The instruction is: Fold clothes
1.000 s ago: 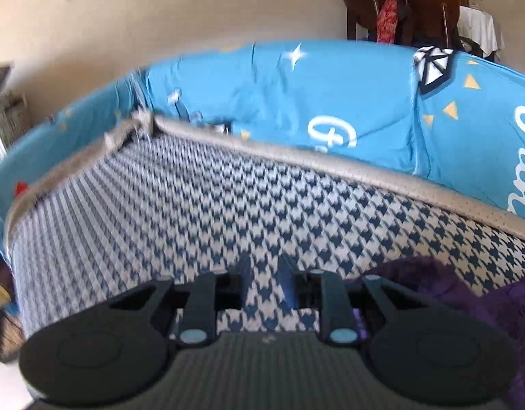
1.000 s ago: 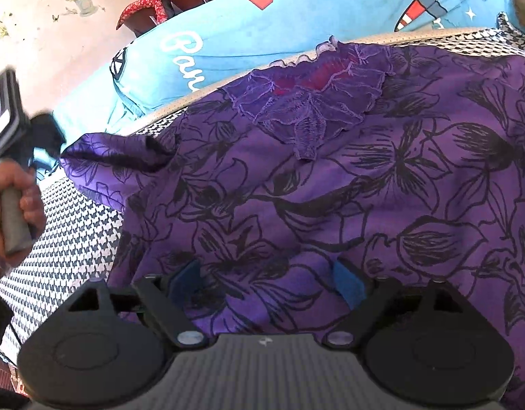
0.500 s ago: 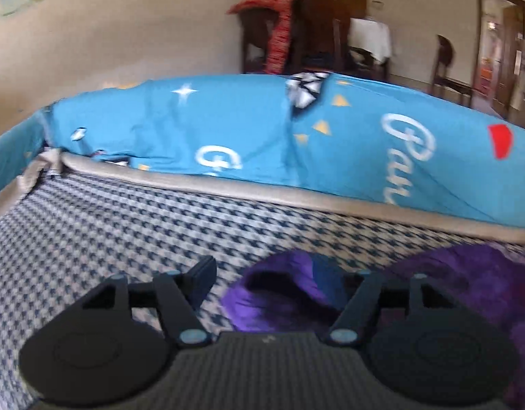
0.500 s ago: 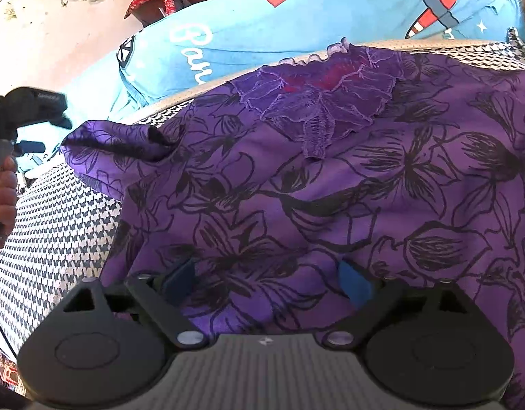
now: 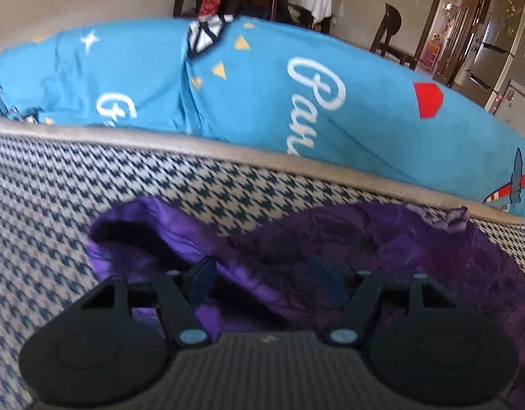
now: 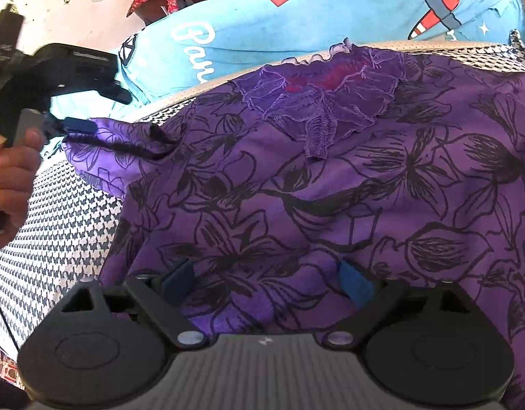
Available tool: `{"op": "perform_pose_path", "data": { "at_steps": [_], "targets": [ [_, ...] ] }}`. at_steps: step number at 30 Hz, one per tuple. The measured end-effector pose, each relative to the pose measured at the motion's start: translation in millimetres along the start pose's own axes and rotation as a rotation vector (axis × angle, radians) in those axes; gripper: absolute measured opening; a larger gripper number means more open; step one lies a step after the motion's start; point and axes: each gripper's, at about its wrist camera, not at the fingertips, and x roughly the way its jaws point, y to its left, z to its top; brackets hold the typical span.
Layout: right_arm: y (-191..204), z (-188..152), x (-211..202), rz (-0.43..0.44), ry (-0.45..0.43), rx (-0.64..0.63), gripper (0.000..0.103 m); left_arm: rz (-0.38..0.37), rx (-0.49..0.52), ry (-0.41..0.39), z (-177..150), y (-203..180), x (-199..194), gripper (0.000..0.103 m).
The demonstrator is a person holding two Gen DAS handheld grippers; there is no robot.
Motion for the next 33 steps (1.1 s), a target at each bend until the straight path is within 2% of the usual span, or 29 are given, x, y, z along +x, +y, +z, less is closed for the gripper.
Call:
{"op": "perform_pose_path", "data": {
  "at_steps": [6,9,13,15,17,18,20,22,26,33],
  "targets": [
    [-0.9,0.0,-0.6,0.006,0.002,0.006,0.094,0.013,-0.024,0.048,-1.7,-3.1,16.3,0.066],
    [-0.7,-0.4,-0.9,0.007,0.003,0.007,0.094,0.038,-0.027,0.053,-2.8,-3.9,21.2,0.076],
    [0.0,-0.8,-0.9,0.005,0.002,0.006,0.094,0.052,-0.042,0.079,-4.3,-2.0,31.4,0.076],
    [0.3,-1.0,-1.0,0.004,0.002,0.006,0.094,0.070,-0.059,0.094,-5.7,0.7,38.8,0.067],
    [0.3,-1.3,-0.8,0.005,0.002,0.007,0.094,0.082,-0.068,0.108,-8.0,2.9,46.5,0.046],
    [0.5,-1.4,-0.8,0.004,0.002,0.006,0.094,0.089,-0.069,0.110,-8.9,3.5,48.8,0.042],
    [1.0,-1.5,-0.6,0.002,0.001,0.004,0.094,0.108,-0.065,0.098,-10.3,4.2,49.8,0.025],
    [1.7,-1.7,-0.5,0.000,0.000,-0.001,0.094,0.121,-0.069,0.080,-10.2,5.7,47.6,0.015],
    [2.0,-1.4,-0.5,-0.001,-0.001,-0.002,0.094,0.159,-0.107,0.008,-5.2,13.6,32.7,0.012],
    [3.0,-2.1,0.5,-0.006,-0.007,-0.007,0.095,0.317,-0.182,-0.151,7.6,38.0,-5.1,0.012]
  ]
}}
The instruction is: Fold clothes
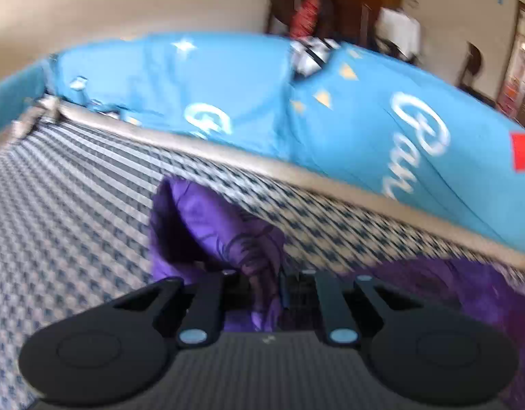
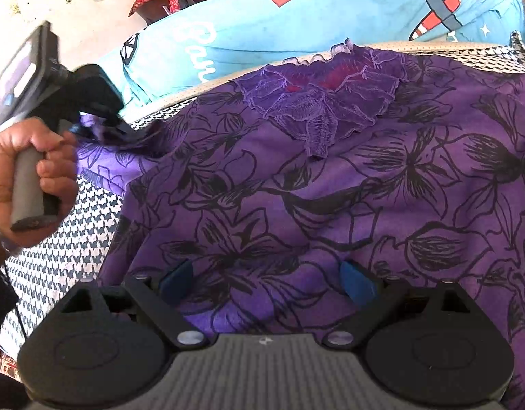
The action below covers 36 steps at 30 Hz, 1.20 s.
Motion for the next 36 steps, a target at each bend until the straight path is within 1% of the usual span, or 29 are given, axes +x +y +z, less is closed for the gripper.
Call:
{"op": "perform_pose_path", "data": {
  "at_steps": [5,11,15,18,21,24,25,26,28,29,30,31,32,35,36],
  "targets": [
    [1.7,-0.4,1.1,-0.006,-0.006,-0.007,0.096,0.097,-0.081,-0.071,16.8,36.8,-16.5,0.012],
    [4.2,-0.5,2.4,-0.013,-0.011,-0.017,0.096,0.223,-0.159,-0.098,29.4,83.5,-31.6,0.012],
    [5.1,-0.1,3.5,-0.018,-0.013,-0.022,0.097,0.327,-0.205,-0.064,32.1,115.6,-32.3,0.013],
    [4.8,-0.5,3.6,-0.016,-0.016,-0.023,0.097,0.348,-0.281,0.011,32.3,142.4,-26.9,0.015],
    [5.8,-1.0,5.1,-0.022,-0.020,-0.034,0.097,0.352,-0.350,0.070,28.5,165.1,-26.2,0.015],
    [6.0,-0.9,6.9,-0.030,-0.023,-0.047,0.097,0.322,-0.426,0.141,18.9,185.9,-29.3,0.017],
    [6.2,-1.0,7.3,-0.032,-0.023,-0.050,0.097,0.308,-0.454,0.168,14.8,192.4,-29.6,0.024],
    [6.4,-1.0,7.8,-0.035,-0.024,-0.054,0.097,0.292,-0.482,0.195,9.8,198.3,-29.0,0.032],
    [6.6,-1.6,8.2,-0.036,-0.025,-0.057,0.098,0.283,-0.525,0.226,1.2,209.7,-29.9,0.041],
    [6.6,-1.8,8.2,-0.037,-0.026,-0.059,0.098,0.279,-0.547,0.242,-3.1,215.4,-30.4,0.042],
    [6.6,-2.0,8.3,-0.037,-0.026,-0.060,0.098,0.263,-0.563,0.250,-5.8,221.0,-30.9,0.044],
    [6.7,-2.3,8.0,-0.036,-0.026,-0.062,0.098,0.227,-0.568,0.245,-5.5,226.3,-31.6,0.050],
    [6.4,-2.4,7.9,-0.034,-0.027,-0.065,0.098,0.199,-0.579,0.241,-6.0,231.9,-33.1,0.054],
    [5.8,-2.6,7.9,-0.031,-0.027,-0.071,0.098,0.156,-0.640,0.237,-11.7,249.8,-41.0,0.057],
    [6.0,-2.7,8.0,-0.032,-0.027,-0.074,0.098,0.155,-0.659,0.245,-14.5,255.4,-42.3,0.057]
  ]
}}
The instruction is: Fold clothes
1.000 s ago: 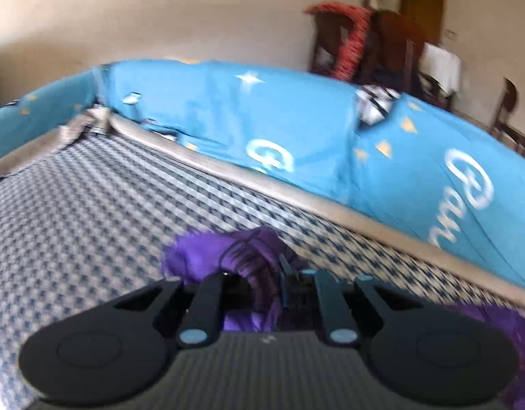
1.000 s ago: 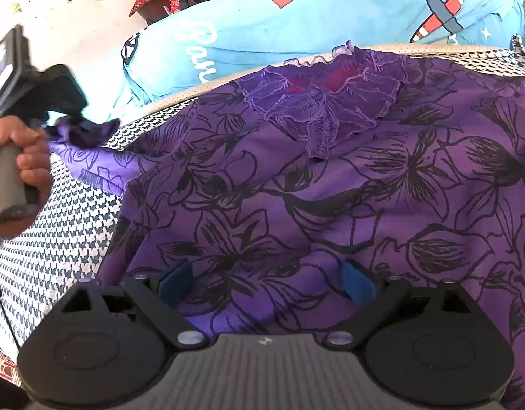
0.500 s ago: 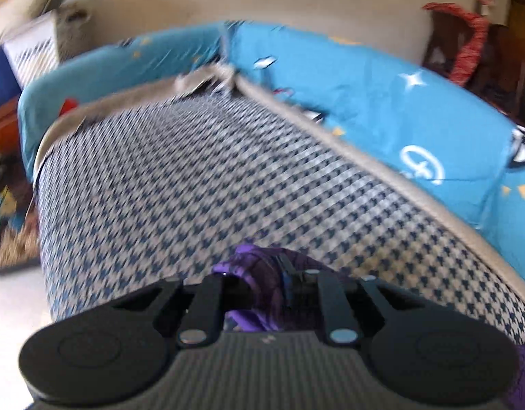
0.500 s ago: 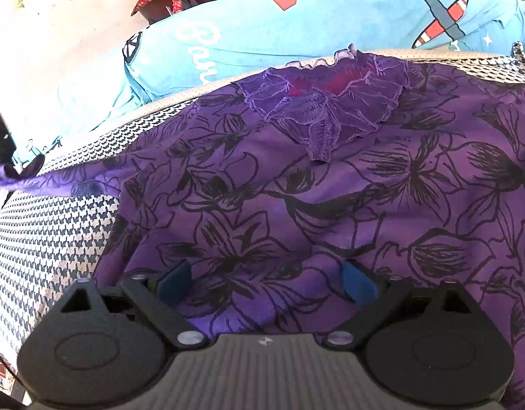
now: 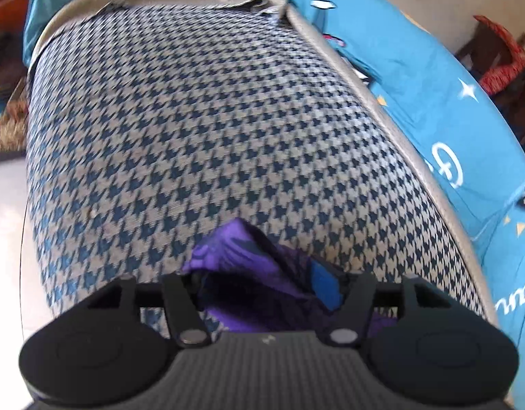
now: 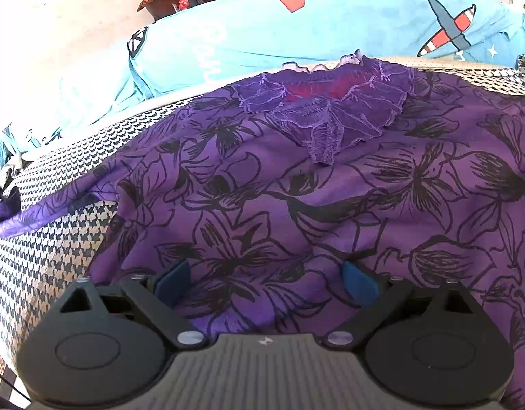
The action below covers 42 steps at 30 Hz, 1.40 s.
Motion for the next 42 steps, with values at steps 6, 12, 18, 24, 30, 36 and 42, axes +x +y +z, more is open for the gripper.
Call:
{"op": "perform_pose_path", "data": {
  "at_steps": [6,12,18,24,30,36,42],
  "targets": [
    [2.6,-0.7,0.6,-0.009,-0.002,-0.020,0.098,0.025,-0.105,0.052,1.0,35.2,-0.1,0.059],
    [2.4,-1.6,-0.3,-0.006,-0.004,-0.036,0.098,0.134,-0.144,-0.086,8.1,62.7,-29.2,0.080],
    [2.5,-2.4,-0.8,-0.006,-0.006,-0.048,0.098,0.157,-0.117,-0.157,13.6,67.3,-41.9,0.081],
    [4.6,-3.3,-0.4,-0.016,-0.009,-0.063,0.098,0.015,0.073,-0.110,3.5,20.1,-26.5,0.084],
    [4.5,-3.8,-0.7,-0.018,-0.008,-0.062,0.098,-0.099,0.343,-0.095,-31.9,-48.1,-13.9,0.084],
    [4.7,-4.6,-1.9,-0.017,-0.006,-0.061,0.098,-0.183,0.529,-0.074,-67.8,-103.6,-0.9,0.084],
    [4.8,-4.0,-1.6,-0.017,-0.001,-0.056,0.098,-0.204,0.639,-0.053,-93.3,-136.7,21.3,0.084]
  ]
}}
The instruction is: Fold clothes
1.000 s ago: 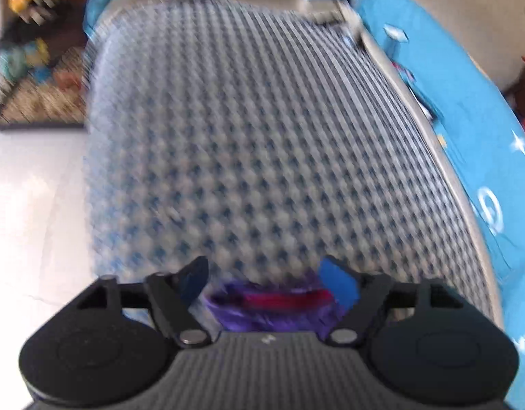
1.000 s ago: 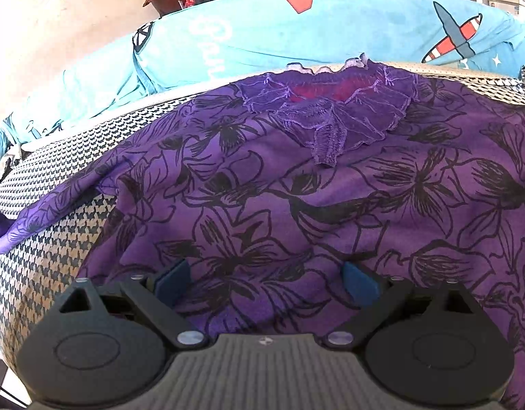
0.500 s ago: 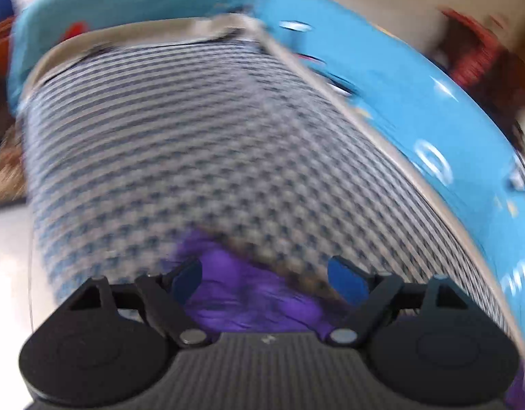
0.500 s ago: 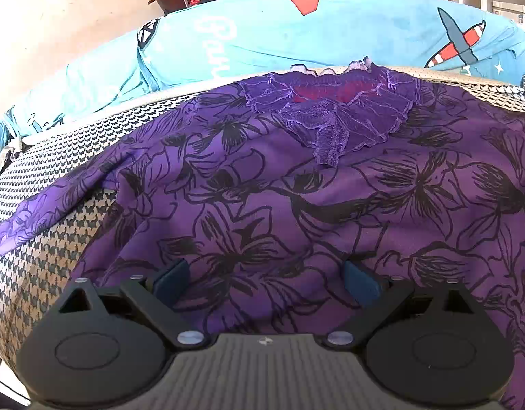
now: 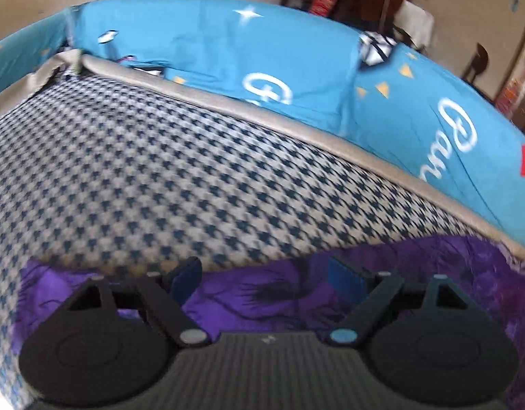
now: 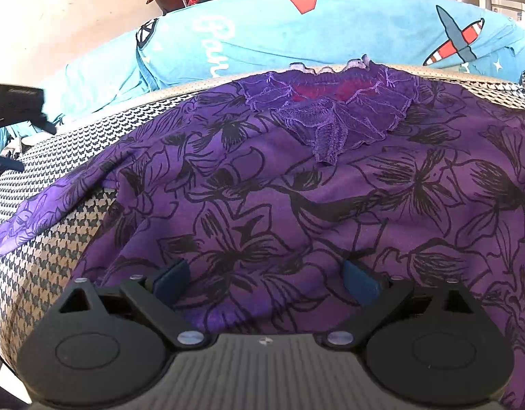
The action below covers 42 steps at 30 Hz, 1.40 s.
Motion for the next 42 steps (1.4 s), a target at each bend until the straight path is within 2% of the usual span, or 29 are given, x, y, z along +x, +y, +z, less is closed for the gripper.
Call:
{"op": "perform_pose_path", "data": {
  "at_steps": [5,15,20,29,35,38,40,42],
  "targets": [
    [-0.4,-0.7,-1.0,0.003,0.003,0.007,0.098,-0.015,0.024,0.052,0.7,-15.3,32.7,0.084],
    [-0.2,-0.4,-1.5,0.005,0.008,0.013,0.099,-0.055,0.051,0.069,-1.1,-46.1,68.4,0.088],
    [0.5,-0.1,-0.3,0.008,0.012,0.013,0.101,-0.056,0.065,0.084,-5.1,-54.8,80.7,0.095],
    [-2.1,5.6,-1.8,0.022,0.030,0.037,0.102,-0.046,0.145,0.104,-17.7,-69.8,88.8,0.093],
    [-11.0,30.0,-9.1,0.074,-0.007,0.095,0.092,-0.019,0.185,0.099,-23.2,-76.0,90.2,0.087],
    [-8.5,52.1,-4.9,0.094,-0.060,0.066,0.082,0.000,0.200,0.096,-25.9,-80.9,90.2,0.085],
    [-6.4,67.4,0.6,0.109,-0.091,0.044,0.058,-0.002,0.207,0.096,-26.6,-82.2,89.1,0.083],
    [-6.2,82.3,12.4,0.118,-0.109,0.040,0.047,-0.006,0.218,0.098,-27.3,-83.9,88.4,0.081]
  ]
}}
